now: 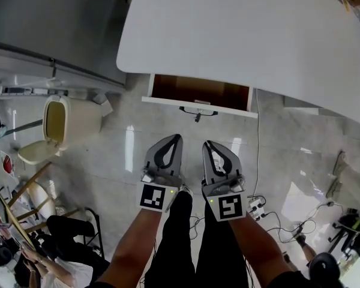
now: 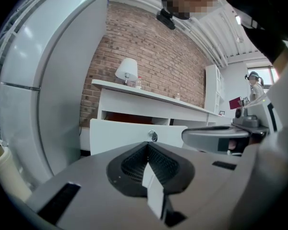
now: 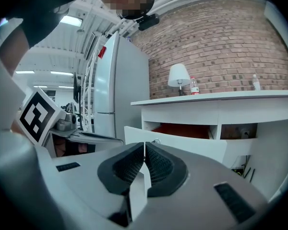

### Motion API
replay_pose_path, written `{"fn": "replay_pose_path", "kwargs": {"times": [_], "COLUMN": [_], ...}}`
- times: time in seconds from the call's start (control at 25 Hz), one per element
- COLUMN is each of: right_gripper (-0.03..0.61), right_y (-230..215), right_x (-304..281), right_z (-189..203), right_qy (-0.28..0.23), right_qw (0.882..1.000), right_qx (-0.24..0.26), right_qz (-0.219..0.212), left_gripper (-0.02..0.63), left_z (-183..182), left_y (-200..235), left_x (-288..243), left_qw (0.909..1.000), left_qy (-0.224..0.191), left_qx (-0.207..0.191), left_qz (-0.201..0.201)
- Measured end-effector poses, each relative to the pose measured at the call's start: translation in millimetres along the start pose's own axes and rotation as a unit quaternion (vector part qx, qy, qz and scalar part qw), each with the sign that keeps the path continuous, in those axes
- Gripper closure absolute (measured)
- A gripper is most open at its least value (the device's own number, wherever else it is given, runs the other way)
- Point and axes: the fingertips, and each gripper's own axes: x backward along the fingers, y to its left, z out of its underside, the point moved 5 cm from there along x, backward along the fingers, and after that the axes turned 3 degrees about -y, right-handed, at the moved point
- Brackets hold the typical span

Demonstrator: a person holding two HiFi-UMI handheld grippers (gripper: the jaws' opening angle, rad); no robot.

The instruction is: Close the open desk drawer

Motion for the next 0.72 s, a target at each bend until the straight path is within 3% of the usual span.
{"fn": "replay_pose_path", "kwargs": {"times": [0.48, 0.64, 0.72], "right_gripper": [0.549, 0.549, 0.548], "right_y": [-4, -7, -8], "right_x": [-7, -7, -7], "right_z": [17, 17, 18], "right_qy": [0.010, 0.007, 0.006], "right_qw": [1.000, 1.000, 1.000], "right_qx": [-0.013, -0.016, -0.017], "right_qz": [-0.003, -0.001, 0.000], "left_gripper": [0.606, 0.604, 0.593], "left_z": [23, 34, 39], "left_y": [11, 15, 17], "left_x": [-20, -28, -31], "left_qw": [0.9926, 0.9703, 0.9589], "left_qy": [-0.006, -0.013, -0.016], "left_qx": [0.121, 0.241, 0.283], "left_qz": [0.005, 0.011, 0.010]}}
